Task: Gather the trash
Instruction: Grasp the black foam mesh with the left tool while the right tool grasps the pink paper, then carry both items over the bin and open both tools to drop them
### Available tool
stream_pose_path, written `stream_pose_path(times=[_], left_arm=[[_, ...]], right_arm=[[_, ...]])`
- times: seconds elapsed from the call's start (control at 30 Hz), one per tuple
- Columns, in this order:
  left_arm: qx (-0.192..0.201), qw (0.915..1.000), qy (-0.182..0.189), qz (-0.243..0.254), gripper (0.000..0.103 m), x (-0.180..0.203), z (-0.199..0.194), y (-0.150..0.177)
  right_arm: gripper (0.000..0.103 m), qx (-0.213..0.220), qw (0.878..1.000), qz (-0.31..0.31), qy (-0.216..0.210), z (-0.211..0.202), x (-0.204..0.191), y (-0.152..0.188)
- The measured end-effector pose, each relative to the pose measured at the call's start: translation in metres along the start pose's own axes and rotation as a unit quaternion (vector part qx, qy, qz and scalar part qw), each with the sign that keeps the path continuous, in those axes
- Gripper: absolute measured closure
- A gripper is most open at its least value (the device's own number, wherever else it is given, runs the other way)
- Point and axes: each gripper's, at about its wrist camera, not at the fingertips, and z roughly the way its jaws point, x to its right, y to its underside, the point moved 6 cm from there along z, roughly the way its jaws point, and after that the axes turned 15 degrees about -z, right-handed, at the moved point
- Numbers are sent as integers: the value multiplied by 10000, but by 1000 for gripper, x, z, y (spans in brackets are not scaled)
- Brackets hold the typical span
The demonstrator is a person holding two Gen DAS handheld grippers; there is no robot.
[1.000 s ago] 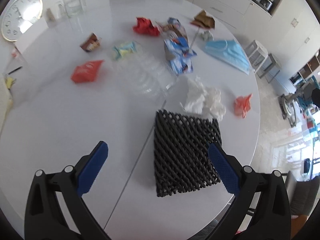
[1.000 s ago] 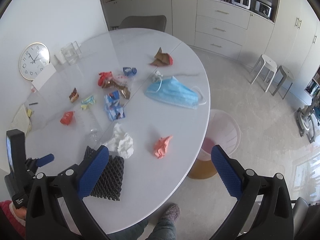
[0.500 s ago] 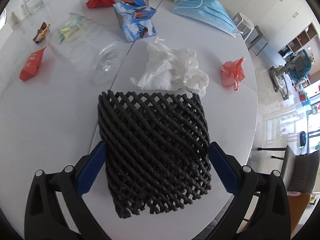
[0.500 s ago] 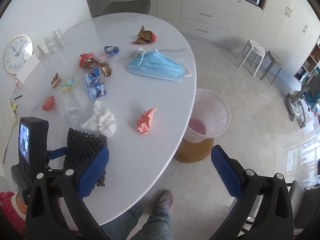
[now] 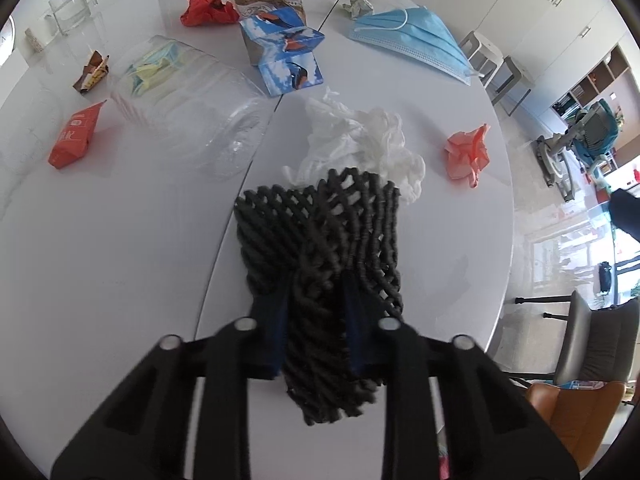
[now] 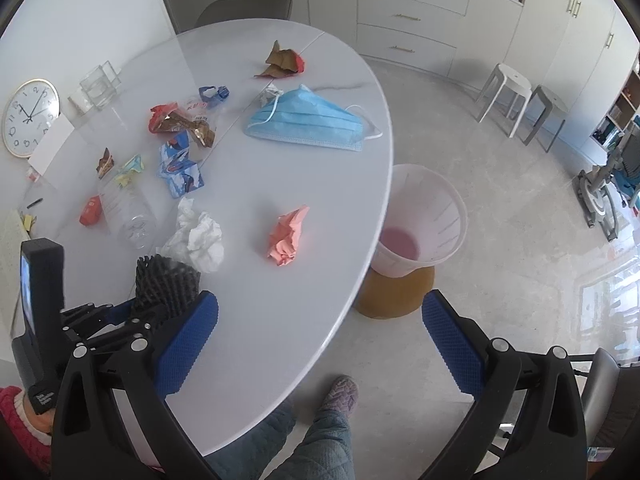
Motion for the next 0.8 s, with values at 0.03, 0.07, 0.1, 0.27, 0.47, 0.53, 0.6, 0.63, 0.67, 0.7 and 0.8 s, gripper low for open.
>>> stream_pose_path(times=[0.03, 0.07, 0.1, 0.27, 0.47, 0.53, 0.6, 0.63, 0.67, 0.7, 0.8], left_arm=[[-24, 10000, 63, -26, 88, -2, -3, 0], [38, 10000, 58, -39, 89, -4, -8, 0], [124, 9999, 45, -1, 89, -6, -14, 1], [384, 9990, 41, 228, 89, -2, -37, 2], [475, 9985, 171, 210, 89, -3, -57, -1], [507, 9983, 183, 203, 89, -5, -61, 0], [520, 9983, 164, 228, 88, -5, -62, 0], [526, 9982, 142, 238, 88, -6, -63, 0], [532, 9982, 121, 245, 88, -6, -64, 1], [539, 9982, 109, 255, 88, -6, -64, 1], [633, 9974, 97, 338, 89, 0, -68, -1]], right_arm=[[2, 0, 10000, -37, -46, 8, -2, -3], [2, -3, 10000, -65, -56, 14, -3, -5], [2, -3, 9999, -88, -63, 20, -4, -7], [29, -156, 9994, -66, -313, 67, -9, -23], [44, -372, 9990, 65, -251, 103, -6, -33], [54, -425, 9987, 119, -273, 109, -5, -33], [74, -522, 9981, 124, -288, 117, -5, -34], [79, -547, 9979, 135, -324, 119, -5, -34], [84, -517, 9978, 156, -374, 119, -5, -35], [84, -507, 9979, 145, -371, 118, -6, -35], [85, -427, 9982, 118, -405, 108, -3, -34]])
